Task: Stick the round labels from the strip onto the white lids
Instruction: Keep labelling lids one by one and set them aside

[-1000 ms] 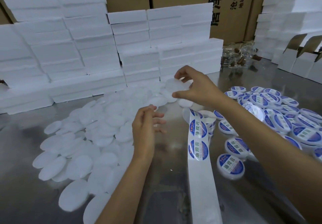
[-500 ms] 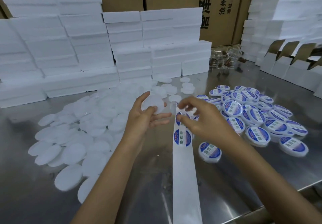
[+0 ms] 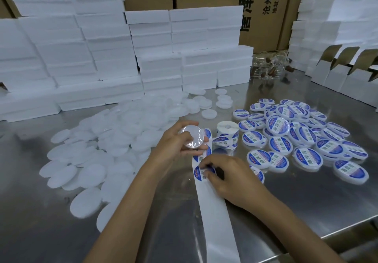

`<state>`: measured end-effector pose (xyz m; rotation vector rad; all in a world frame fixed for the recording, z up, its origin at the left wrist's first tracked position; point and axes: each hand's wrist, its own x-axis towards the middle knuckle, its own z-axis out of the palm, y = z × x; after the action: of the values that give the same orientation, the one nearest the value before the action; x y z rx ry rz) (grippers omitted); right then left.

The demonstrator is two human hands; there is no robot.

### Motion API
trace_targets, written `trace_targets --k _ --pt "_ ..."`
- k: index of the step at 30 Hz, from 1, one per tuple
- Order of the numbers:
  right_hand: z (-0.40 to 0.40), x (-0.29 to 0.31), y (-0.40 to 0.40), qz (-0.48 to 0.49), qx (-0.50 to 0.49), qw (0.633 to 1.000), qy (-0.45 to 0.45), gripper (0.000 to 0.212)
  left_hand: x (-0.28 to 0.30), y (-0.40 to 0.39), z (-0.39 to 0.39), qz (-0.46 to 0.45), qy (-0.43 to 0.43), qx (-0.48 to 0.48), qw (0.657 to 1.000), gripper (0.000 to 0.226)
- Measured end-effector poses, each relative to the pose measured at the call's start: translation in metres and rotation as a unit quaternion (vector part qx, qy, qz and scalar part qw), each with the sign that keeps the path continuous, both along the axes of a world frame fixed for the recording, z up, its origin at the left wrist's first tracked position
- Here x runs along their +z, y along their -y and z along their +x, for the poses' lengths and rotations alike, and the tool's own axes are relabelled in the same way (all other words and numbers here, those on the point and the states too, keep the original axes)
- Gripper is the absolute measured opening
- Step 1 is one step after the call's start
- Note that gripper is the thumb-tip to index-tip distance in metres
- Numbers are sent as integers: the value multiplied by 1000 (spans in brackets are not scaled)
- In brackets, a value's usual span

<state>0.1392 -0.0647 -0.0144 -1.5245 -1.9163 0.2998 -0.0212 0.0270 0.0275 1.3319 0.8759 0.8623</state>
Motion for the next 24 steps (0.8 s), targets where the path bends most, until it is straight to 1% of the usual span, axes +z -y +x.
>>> trace_targets --k 3,5,9,11,14,20,24 --pt "-2 0 1 -7 11 1000 -28 16 -4 -2 0 -13 -45 -6 999 43" --pt "-2 0 1 -15 10 999 -35 22 -6 -2 0 -23 -68 -2 997 43" --pt "-1 3 -1 -40 1 999 9 37 -7 -3 -1 -31 -88 -8 996 42" --pt "-2 5 -1 -47 -4 999 16 39 -8 -4 -1 -38 -90 -8 995 42" --pt "-3 7 -3 -53 -7 998 16 37 -9 -4 -2 -46 -83 -2 995 42" --pt "-7 9 -10 -65 -17 998 0 28 -10 -5 -4 -34 -99 -2 995 39" --pt "-9 8 -10 -42 -27 998 -33 19 -8 -3 -3 -32 -102 -7 994 39"
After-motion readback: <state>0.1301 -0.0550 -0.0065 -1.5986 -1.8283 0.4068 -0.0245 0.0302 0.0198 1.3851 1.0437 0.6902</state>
